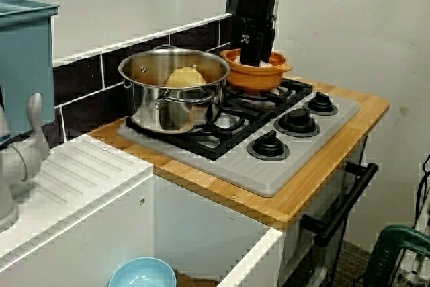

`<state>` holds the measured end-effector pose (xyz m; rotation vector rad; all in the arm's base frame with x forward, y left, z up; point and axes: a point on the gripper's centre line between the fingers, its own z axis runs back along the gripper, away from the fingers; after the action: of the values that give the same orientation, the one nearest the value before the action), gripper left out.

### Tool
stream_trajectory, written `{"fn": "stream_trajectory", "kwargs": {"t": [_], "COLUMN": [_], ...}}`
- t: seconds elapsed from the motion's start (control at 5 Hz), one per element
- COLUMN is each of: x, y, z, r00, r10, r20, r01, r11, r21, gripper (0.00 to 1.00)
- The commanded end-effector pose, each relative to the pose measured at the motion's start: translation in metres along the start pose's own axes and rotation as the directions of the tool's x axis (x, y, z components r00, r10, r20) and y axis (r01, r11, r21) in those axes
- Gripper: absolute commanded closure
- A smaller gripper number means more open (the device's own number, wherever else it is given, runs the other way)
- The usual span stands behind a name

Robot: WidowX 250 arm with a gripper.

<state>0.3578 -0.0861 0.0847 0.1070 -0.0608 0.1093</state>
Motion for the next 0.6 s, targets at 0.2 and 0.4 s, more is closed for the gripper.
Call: {"fn": "stream_trajectory", "kwargs": {"t": [0.2, 0.4], "x": [0.003, 0.0], "y": [0.014, 0.017], "z": [0.047, 0.054], "r00": [0.996, 0.996], "r10": [0.035, 0.043], "r20": [0.079, 0.081], "r01": [-0.03, -0.037], "r11": [0.997, 0.996], "r21": [-0.066, -0.079], "gripper": [1.0, 1.0]}}
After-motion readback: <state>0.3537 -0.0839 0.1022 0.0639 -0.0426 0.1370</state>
